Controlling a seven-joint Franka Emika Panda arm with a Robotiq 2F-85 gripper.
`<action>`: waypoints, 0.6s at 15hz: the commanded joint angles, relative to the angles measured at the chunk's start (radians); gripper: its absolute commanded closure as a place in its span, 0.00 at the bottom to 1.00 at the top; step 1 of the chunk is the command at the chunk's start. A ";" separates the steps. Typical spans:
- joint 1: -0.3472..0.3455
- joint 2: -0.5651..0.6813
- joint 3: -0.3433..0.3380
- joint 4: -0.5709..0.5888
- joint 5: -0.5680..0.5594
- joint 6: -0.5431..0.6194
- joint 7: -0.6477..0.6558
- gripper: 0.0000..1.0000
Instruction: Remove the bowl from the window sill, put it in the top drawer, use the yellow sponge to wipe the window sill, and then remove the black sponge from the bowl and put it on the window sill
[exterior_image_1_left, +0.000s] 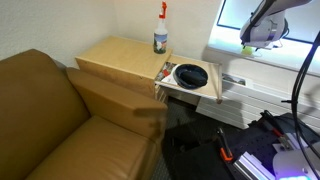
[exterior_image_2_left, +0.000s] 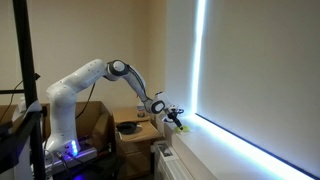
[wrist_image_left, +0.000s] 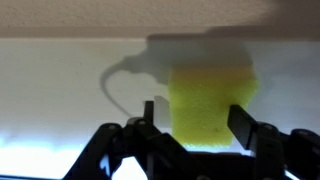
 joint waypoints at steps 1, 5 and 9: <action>-0.001 0.005 0.006 0.004 -0.004 -0.021 -0.007 0.54; 0.007 0.018 -0.009 0.020 -0.001 -0.045 0.007 0.81; 0.005 0.006 -0.014 0.017 -0.001 -0.063 0.010 0.54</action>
